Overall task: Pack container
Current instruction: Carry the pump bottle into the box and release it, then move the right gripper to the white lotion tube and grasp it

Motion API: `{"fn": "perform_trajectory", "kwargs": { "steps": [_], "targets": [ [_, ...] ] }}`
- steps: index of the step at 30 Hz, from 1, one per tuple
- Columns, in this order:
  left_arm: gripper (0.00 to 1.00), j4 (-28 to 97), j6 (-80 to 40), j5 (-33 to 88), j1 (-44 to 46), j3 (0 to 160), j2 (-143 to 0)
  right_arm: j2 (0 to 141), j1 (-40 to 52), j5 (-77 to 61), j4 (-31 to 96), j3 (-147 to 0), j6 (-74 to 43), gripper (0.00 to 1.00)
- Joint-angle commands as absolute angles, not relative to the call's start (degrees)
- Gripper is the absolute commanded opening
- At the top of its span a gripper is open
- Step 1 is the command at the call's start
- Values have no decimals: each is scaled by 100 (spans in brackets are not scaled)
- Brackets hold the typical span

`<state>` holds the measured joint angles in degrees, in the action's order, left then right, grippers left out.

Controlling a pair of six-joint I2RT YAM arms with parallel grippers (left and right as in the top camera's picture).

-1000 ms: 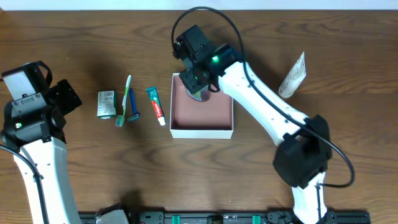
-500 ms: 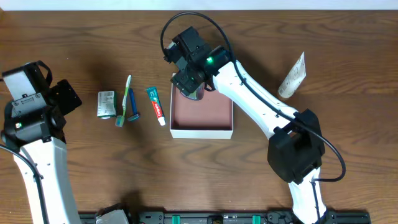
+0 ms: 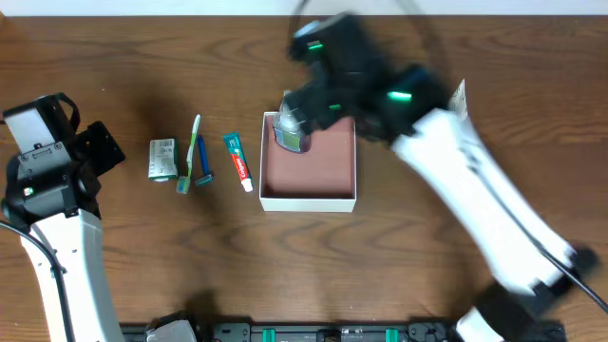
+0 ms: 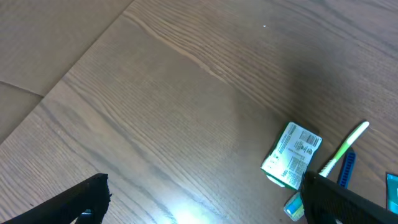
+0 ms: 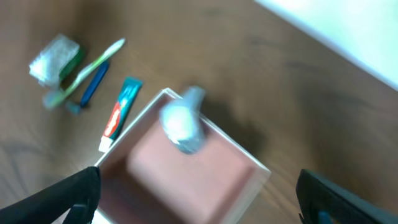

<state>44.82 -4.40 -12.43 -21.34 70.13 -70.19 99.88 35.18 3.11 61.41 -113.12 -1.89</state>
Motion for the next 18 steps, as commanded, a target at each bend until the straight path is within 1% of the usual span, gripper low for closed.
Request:
{"fn": "perform_trajectory", "kwargs": {
  "steps": [1,4,8,14,18],
  "targets": [
    [98,4495,-366,-1293,-2174,7100,-7037,9657,2965,1028,6667,-11358,-906,99],
    [98,4497,-366,-1291,-2174,7100,-7037,9603,2283,998,7277,-11356,-996,99],
    [98,4495,-366,-1293,-2174,7100,-7037,9771,1529,587,7653,-11330,-1004,99],
    [98,4495,-366,-1293,-2174,7100,-7037,10158,913,364,8079,-11271,-1380,94],
    [98,4495,-366,-1293,-2174,7100,-7037,10394,637,652,8187,-11271,-1717,94]
  ]
}}
